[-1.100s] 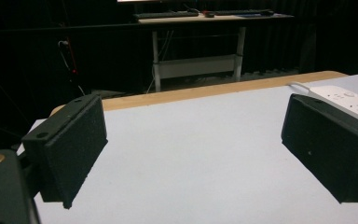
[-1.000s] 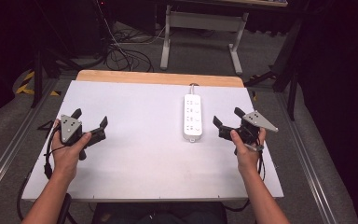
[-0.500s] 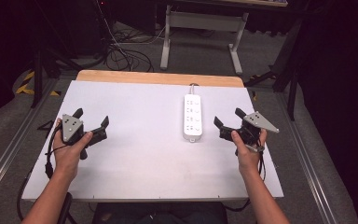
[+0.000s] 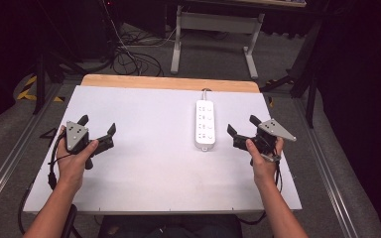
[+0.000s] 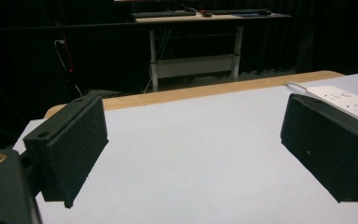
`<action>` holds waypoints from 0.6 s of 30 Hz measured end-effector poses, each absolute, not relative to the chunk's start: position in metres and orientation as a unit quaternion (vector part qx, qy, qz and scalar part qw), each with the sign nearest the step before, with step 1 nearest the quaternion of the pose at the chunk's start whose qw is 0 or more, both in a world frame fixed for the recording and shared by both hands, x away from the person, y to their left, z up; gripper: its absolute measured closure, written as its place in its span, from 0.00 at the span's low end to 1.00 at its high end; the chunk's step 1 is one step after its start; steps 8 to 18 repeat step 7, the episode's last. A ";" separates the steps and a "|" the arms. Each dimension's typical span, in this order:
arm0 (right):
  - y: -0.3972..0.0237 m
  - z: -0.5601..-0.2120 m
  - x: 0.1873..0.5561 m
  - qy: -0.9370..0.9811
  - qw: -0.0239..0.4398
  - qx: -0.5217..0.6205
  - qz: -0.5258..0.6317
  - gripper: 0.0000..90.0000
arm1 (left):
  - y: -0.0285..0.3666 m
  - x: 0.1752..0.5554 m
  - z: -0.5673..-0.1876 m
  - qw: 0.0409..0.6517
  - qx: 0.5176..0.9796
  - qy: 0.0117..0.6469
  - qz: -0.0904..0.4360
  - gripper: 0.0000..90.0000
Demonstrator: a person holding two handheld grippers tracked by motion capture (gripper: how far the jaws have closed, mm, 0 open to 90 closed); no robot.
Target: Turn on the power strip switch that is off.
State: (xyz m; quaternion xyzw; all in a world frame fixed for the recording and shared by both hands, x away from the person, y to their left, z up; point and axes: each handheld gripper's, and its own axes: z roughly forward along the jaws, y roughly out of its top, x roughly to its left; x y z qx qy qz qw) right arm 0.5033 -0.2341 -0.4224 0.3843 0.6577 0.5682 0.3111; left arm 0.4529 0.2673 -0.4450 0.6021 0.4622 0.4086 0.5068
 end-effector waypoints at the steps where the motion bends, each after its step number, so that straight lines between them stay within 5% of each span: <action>1: -0.234 -0.422 0.503 0.658 0.312 0.383 0.568 0.06 | 0.267 0.453 -0.445 0.507 0.603 0.462 0.408 0.09; 18: -0.233 -0.423 0.505 0.658 0.313 0.382 0.569 0.06 | 0.268 0.452 -0.446 0.505 0.604 0.462 0.409 0.09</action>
